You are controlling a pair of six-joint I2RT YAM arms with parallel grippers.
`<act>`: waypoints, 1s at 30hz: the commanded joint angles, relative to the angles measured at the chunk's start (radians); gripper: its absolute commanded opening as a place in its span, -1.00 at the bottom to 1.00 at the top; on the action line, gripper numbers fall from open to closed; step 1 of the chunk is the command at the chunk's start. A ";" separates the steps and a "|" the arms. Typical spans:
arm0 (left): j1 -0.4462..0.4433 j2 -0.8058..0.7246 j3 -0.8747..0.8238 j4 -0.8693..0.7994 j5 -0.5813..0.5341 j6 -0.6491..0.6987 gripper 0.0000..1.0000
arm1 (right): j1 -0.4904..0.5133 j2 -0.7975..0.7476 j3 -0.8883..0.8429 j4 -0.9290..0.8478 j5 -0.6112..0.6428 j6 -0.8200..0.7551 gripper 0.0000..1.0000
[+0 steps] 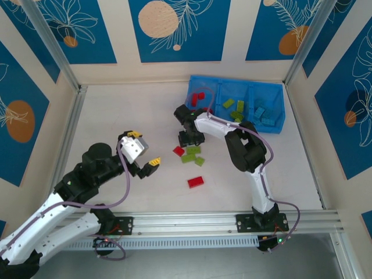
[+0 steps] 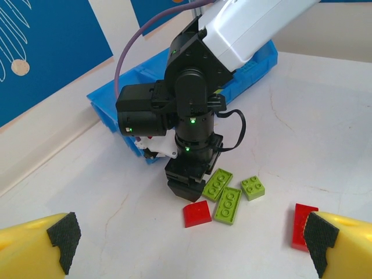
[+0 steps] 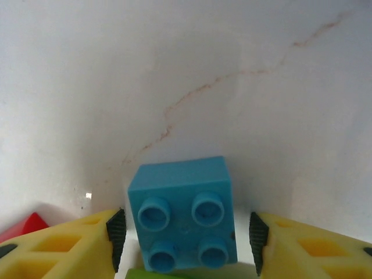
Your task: Sort the legos into containers by color
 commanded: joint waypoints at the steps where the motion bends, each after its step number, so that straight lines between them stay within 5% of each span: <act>1: -0.002 -0.014 -0.015 -0.012 -0.031 0.020 1.00 | -0.019 0.049 0.056 0.007 -0.019 -0.029 0.03; 9: 0.002 -0.003 -0.031 -0.007 -0.025 0.037 1.00 | -0.021 0.012 0.039 0.030 -0.042 -0.009 -0.53; 21: 0.001 -0.011 -0.043 -0.013 -0.051 0.059 1.00 | -0.018 -0.643 -0.317 0.127 0.231 0.227 -0.53; 26: 0.002 -0.010 -0.050 -0.006 -0.051 0.062 1.00 | -0.334 -0.884 -0.497 0.166 0.122 0.307 -0.51; 30: 0.002 -0.009 -0.055 -0.009 -0.051 0.065 1.00 | -0.603 -0.830 -0.506 0.203 -0.007 0.273 -0.52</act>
